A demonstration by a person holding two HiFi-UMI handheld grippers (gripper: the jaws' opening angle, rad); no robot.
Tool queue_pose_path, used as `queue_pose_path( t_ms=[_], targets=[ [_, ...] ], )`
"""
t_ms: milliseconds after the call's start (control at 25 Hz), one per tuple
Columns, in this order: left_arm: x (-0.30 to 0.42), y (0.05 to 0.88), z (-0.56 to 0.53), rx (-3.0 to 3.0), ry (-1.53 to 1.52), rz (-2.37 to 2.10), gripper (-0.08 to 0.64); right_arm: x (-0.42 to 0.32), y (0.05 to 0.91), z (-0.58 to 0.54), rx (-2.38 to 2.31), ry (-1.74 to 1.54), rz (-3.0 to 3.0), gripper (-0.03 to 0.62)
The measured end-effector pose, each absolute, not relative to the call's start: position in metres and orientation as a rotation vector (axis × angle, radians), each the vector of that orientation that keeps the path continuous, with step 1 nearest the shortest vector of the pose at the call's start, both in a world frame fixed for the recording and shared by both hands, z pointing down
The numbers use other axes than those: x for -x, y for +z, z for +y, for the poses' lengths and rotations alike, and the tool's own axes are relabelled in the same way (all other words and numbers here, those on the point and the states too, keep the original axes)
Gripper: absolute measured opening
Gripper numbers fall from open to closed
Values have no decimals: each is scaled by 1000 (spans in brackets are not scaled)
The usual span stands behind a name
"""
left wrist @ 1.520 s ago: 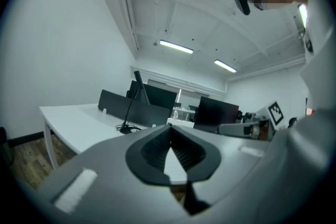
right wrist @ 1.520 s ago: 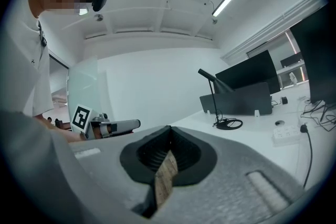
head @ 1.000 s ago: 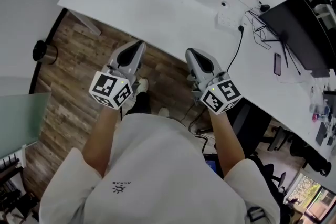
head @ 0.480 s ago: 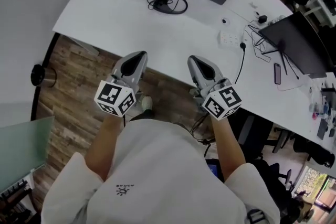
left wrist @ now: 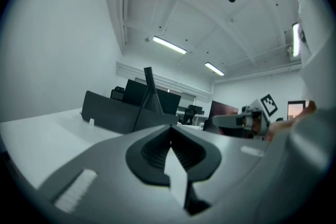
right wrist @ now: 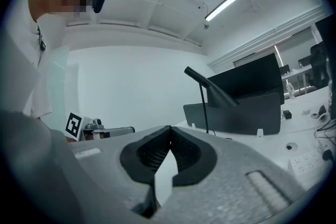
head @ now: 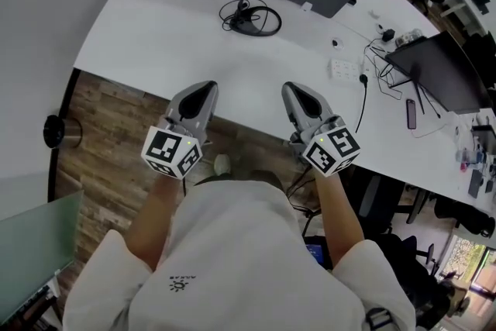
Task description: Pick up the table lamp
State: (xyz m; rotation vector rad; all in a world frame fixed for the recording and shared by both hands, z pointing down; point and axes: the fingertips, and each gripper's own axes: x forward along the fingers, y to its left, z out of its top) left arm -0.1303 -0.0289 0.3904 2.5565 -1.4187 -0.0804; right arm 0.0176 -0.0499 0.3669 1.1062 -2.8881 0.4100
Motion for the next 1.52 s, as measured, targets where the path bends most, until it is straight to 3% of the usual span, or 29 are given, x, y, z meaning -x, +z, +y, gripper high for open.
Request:
queue_pose_path(
  t_ms=[760,1520],
  targets=[
    [142,405,-63,-2538,-49,-1431,-3,-5,367,-81,-1109,380,-2906,-1],
    [104,421,-209,-2488,38,-1481,-5,-31,389,-206,-960,430,-2952,-2]
  ],
)
